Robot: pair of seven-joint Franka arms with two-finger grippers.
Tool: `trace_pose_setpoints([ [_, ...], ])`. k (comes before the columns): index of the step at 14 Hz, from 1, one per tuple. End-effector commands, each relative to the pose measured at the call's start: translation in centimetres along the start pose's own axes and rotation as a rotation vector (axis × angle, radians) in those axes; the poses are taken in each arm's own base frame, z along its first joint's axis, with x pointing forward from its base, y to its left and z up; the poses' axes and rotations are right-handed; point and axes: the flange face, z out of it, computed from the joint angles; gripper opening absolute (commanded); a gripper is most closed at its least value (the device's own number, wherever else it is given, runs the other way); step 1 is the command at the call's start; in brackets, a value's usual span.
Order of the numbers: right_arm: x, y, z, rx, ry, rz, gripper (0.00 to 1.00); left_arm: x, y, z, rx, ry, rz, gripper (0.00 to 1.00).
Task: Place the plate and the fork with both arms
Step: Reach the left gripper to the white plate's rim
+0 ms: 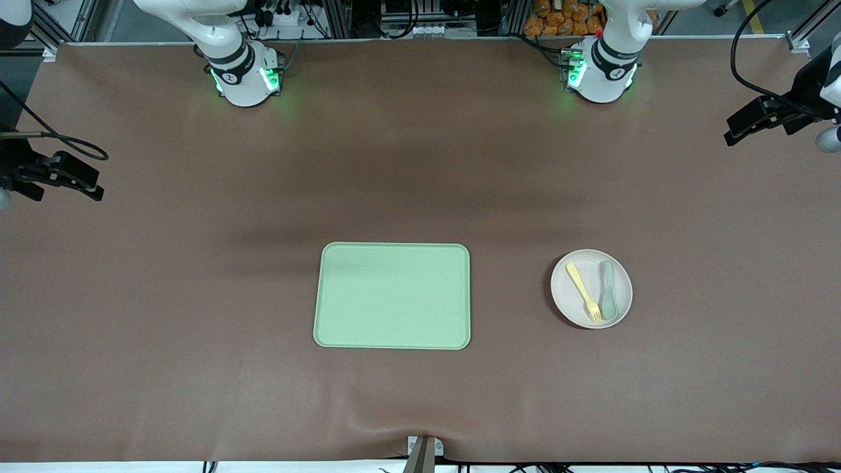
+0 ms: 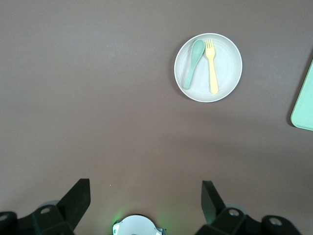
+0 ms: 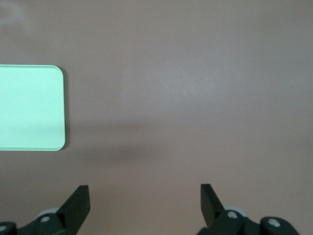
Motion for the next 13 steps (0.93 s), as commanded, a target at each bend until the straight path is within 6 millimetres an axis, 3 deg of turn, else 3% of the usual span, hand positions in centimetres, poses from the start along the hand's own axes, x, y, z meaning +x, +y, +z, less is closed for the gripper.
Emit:
trace_pose_setpoints([
  [1, 0.1, 0.5, -0.3, 0.005, -0.005, 0.003, 1.00, 0.1, 0.0, -0.5, 0.004, 0.007, 0.018, 1.00],
  [5, 0.1, 0.4, -0.3, 0.005, -0.006, 0.002, 1.00, 0.6, 0.0, -0.9, 0.002, 0.016, 0.017, 1.00],
  [6, 0.1, 0.5, -0.3, 0.005, -0.006, 0.002, 1.00, 1.1, 0.1, -0.1, 0.006, 0.000, 0.019, 1.00],
  [9, 0.1, 0.5, -0.3, 0.005, -0.006, 0.002, 1.00, 3.9, 1.6, 3.6, 0.017, -0.027, 0.029, 1.00],
  [13, 0.1, 0.5, -0.3, 0.005, -0.006, 0.002, 1.00, 8.7, 2.6, 10.3, 0.020, -0.027, 0.019, 1.00],
])
